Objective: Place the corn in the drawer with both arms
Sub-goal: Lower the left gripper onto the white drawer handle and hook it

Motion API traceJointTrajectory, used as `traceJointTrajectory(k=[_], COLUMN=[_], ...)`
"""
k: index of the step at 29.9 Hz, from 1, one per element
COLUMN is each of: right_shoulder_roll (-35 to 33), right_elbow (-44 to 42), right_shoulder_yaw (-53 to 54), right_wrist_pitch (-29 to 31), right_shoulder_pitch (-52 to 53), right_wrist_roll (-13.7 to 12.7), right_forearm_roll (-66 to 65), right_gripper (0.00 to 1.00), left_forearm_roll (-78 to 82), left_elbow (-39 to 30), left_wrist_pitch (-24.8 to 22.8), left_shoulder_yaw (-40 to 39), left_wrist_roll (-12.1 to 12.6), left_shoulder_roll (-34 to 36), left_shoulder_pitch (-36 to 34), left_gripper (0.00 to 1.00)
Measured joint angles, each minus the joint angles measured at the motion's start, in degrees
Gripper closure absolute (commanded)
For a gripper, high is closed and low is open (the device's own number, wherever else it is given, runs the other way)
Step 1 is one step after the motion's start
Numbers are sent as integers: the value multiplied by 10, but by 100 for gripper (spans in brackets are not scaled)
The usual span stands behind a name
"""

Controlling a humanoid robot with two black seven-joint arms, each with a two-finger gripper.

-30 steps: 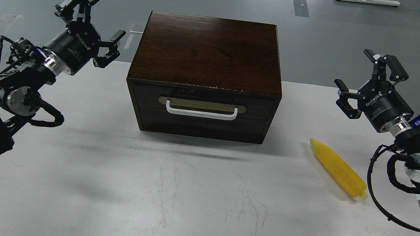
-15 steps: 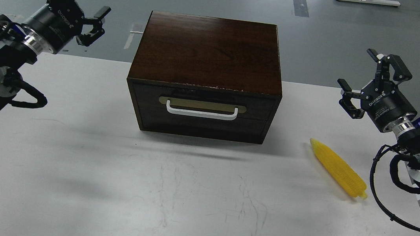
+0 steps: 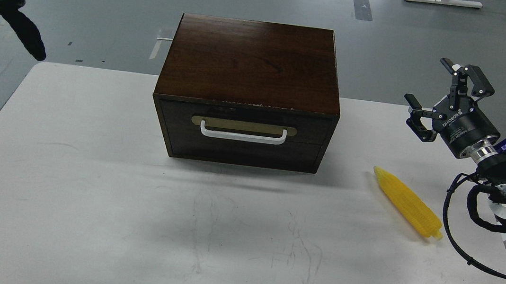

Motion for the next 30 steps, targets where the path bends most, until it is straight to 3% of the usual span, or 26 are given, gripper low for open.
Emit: traceJointTrajectory(k=[5, 12, 18, 30], right_shoulder_roll=[0, -6, -8, -8], right_elbow=[0, 0, 0, -6], right_shoulder_yaw=[0, -2, -2, -4], right_wrist_pitch=[-1, -1, -1, 0], right_shoulder_pitch=[1, 0, -3, -4], right_wrist_roll=[0, 0, 0, 0], right_forearm_roll=[-1, -2, -2, -6], right_gripper=[0, 0, 0, 0], left_forearm_roll=[199, 383, 448, 531], left_elbow=[-14, -6, 2, 47], left_wrist_pitch=[0, 0, 0, 0], left_shoulder_yaw=[40, 171, 276, 348], left_wrist_roll=[-2, -2, -2, -2], left_shoulder_roll=[-92, -163, -199, -264], left_shoulder_pitch=[-61, -129, -163, -175], left_gripper=[2, 2, 2, 2])
